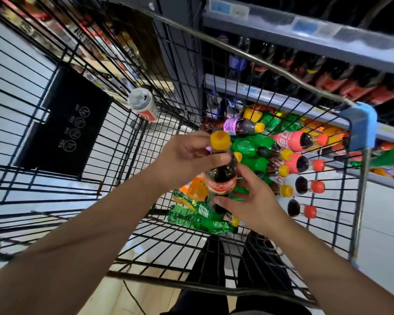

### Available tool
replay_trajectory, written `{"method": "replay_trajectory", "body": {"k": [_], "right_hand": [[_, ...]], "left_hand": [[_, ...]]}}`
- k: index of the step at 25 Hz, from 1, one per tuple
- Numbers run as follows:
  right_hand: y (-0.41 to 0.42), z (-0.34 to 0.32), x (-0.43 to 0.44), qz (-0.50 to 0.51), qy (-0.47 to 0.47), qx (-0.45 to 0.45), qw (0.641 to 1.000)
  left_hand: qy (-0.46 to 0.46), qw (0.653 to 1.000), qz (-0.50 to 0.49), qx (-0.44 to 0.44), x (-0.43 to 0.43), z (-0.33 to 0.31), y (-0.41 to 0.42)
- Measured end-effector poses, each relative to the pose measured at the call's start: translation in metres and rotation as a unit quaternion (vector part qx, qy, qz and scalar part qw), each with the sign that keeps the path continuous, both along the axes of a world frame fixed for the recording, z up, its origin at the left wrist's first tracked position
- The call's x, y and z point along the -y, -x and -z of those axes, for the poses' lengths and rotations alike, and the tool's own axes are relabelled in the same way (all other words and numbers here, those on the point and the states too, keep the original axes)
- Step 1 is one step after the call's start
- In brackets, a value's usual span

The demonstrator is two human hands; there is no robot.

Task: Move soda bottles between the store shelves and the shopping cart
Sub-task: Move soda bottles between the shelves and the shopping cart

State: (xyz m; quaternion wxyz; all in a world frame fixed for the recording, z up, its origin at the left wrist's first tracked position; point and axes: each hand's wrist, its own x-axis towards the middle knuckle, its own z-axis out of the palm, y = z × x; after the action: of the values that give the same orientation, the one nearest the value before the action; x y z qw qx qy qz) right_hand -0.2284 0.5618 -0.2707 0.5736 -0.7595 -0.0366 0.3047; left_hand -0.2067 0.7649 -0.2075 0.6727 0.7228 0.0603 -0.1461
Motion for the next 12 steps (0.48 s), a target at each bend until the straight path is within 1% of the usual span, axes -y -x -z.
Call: {"method": "replay_trajectory", "body": {"k": [2, 3, 5, 6, 7, 8, 9, 10, 11, 12], "right_hand": [[-0.002, 0.0, 0.013, 0.024, -0.003, 0.01, 1.0], [-0.002, -0.001, 0.02, 0.043, -0.007, 0.012, 0.999], [0.0, -0.005, 0.03, 0.09, -0.014, 0.009, 0.996], [0.003, -0.007, 0.036, 0.11, -0.014, 0.01, 0.994], [0.006, -0.01, 0.041, 0.126, -0.012, 0.013, 0.992], [0.01, -0.012, 0.047, 0.141, -0.013, 0.015, 0.99], [0.013, -0.017, 0.053, 0.152, -0.017, 0.014, 0.988], [0.015, -0.021, 0.059, 0.157, -0.019, 0.014, 0.987], [0.016, -0.027, 0.064, 0.159, -0.018, 0.018, 0.987], [0.016, -0.031, 0.069, 0.164, -0.014, 0.022, 0.986]], "left_hand": [[-0.017, 0.999, 0.025, 0.014, 0.021, 0.001, -0.005], [-0.006, 0.999, 0.053, 0.008, 0.029, 0.002, -0.008], [0.015, 0.99, 0.14, -0.029, 0.036, 0.007, -0.012], [0.007, 0.984, 0.173, -0.052, 0.037, 0.013, -0.014], [-0.013, 0.982, 0.177, -0.066, 0.034, 0.021, -0.016], [-0.045, 0.985, 0.147, -0.075, 0.03, 0.032, -0.018], [-0.102, 0.987, 0.099, -0.081, 0.024, 0.043, -0.022], [-0.186, 0.978, 0.055, -0.081, 0.018, 0.055, -0.026], [-0.268, 0.96, 0.033, -0.08, 0.013, 0.067, -0.031], [-0.328, 0.941, 0.038, -0.078, 0.008, 0.078, -0.036]]}}
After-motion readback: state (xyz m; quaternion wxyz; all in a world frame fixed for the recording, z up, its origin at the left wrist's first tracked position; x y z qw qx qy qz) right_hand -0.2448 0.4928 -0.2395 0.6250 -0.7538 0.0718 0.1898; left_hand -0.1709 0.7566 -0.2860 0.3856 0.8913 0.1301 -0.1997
